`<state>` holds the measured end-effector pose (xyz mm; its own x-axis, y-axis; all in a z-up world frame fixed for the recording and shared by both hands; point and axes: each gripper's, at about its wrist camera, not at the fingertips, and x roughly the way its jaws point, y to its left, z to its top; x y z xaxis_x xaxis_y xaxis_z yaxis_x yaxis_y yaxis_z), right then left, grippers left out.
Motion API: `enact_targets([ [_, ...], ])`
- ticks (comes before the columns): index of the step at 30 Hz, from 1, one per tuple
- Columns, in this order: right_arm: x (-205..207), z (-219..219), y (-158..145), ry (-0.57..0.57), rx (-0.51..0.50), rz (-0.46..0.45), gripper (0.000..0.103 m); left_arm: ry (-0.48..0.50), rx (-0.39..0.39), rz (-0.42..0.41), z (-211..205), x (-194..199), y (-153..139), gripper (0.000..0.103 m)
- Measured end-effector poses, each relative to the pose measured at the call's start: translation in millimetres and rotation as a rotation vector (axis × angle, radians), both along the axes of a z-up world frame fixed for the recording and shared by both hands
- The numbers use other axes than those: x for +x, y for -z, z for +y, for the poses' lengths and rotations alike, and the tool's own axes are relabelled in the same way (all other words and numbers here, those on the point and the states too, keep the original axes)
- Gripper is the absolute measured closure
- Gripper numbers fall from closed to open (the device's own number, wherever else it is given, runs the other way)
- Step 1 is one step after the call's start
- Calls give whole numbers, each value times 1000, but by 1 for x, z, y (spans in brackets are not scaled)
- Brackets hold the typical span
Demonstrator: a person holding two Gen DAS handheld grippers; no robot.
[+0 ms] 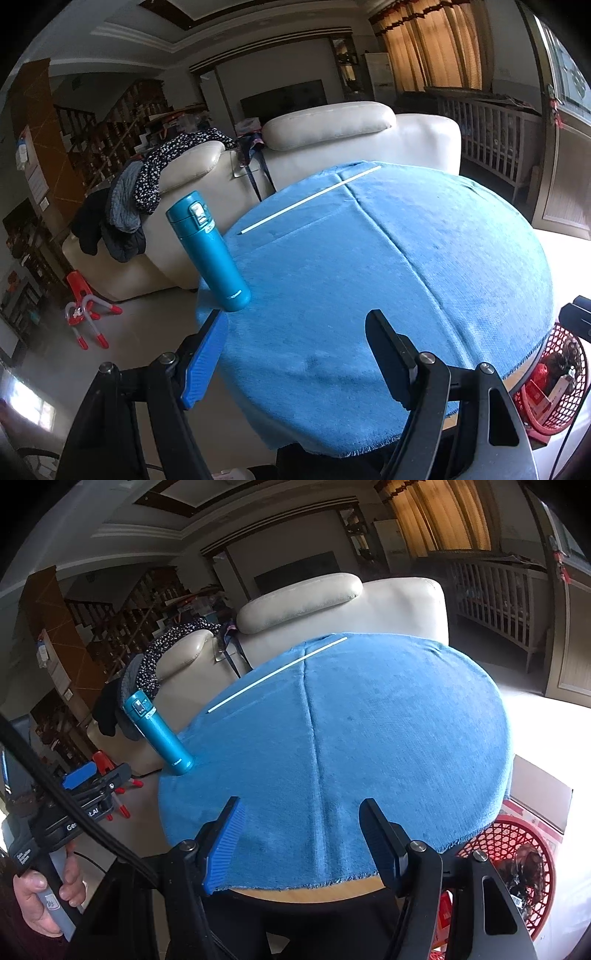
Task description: Collect trash
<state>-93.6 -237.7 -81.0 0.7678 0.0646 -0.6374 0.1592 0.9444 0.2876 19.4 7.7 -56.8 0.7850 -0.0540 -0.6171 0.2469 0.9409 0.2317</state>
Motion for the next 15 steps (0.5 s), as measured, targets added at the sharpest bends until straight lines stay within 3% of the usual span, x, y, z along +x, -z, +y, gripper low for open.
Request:
enact_targets([
  [15, 8, -10, 13, 13, 28, 27, 34, 42, 27, 4, -17, -9, 1, 26],
])
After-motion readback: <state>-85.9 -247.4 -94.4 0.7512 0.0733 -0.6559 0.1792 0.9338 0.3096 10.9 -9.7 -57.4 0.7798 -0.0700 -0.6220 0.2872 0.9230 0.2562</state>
